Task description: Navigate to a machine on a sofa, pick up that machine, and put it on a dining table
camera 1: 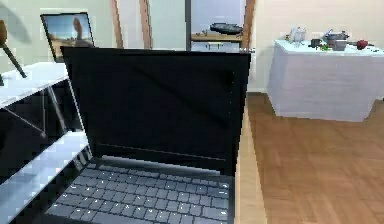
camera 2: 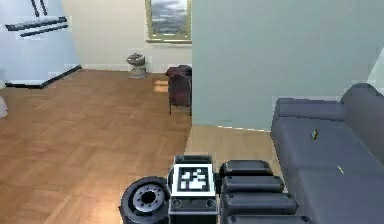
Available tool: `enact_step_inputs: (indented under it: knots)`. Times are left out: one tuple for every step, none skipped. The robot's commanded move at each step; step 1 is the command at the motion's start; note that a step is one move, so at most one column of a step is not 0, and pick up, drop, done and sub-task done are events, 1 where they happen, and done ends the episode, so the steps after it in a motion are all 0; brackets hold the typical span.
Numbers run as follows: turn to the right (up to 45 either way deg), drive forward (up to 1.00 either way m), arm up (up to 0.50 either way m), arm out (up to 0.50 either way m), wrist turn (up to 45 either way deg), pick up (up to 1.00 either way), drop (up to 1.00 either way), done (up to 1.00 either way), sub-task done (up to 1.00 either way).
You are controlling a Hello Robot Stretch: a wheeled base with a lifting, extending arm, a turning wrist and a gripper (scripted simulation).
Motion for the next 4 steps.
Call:
enact_step_inputs:
  knots:
    - [-45.0, 0.0, 0.0, 0.0, 0.0, 0.0, 0.0, 0.0, 0.0]
    - [-36.0, 0.0, 0.0, 0.0, 0.0, 0.0, 0.0, 0.0, 0.0]
    - [45.0, 0.0, 0.0, 0.0, 0.0, 0.0, 0.0, 0.0, 0.0]
    - [45.0, 0.0, 0.0, 0.0, 0.0, 0.0, 0.0, 0.0, 0.0]
